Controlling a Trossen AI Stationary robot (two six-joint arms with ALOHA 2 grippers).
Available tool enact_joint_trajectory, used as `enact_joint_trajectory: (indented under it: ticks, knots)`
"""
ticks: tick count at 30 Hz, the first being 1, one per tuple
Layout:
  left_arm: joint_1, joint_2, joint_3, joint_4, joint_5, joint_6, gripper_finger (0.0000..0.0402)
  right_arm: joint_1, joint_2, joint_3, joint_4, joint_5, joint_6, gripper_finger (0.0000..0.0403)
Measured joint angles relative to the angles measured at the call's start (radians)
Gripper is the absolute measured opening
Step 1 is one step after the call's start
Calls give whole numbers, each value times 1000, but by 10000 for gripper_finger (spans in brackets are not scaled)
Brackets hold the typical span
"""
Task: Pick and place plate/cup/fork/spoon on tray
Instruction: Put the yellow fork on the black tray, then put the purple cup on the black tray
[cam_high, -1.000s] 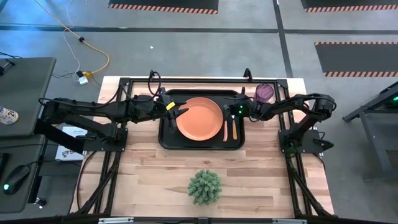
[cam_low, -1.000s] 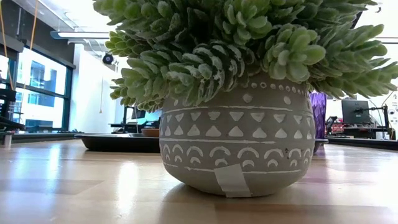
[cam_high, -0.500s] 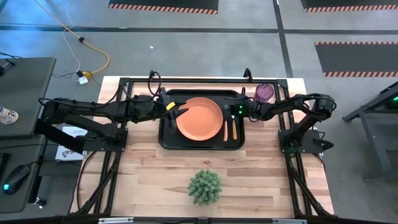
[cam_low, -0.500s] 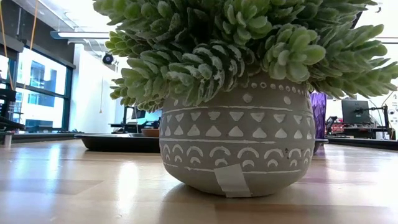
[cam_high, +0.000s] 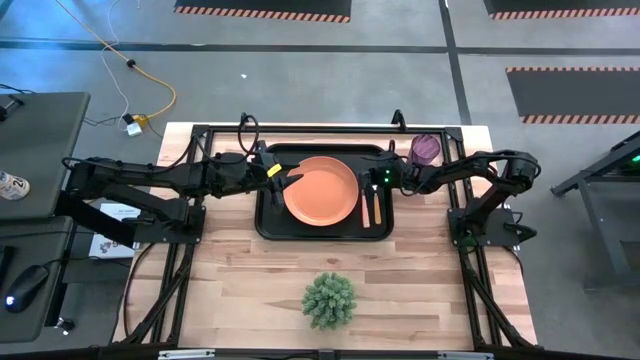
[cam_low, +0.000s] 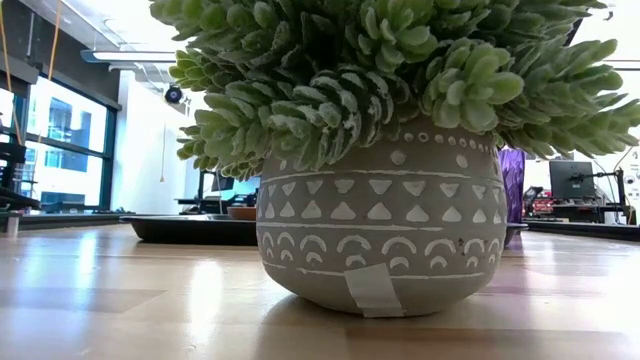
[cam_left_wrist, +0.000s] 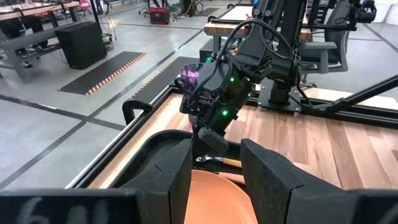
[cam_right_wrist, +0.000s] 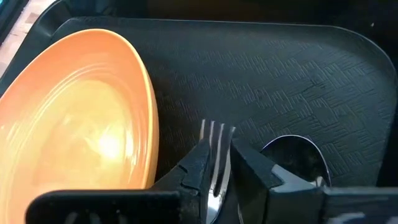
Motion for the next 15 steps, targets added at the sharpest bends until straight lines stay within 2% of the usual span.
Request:
enact_joint_trajectory:
  ticks: [8, 15]
  knots:
    - [0, 0, 0, 0, 0, 0, 129, 1, -9, 0, 0, 0, 14, 55]
    - [0, 0, 0, 0, 0, 0, 129, 41, -75, 0, -15, 1, 18, 55]
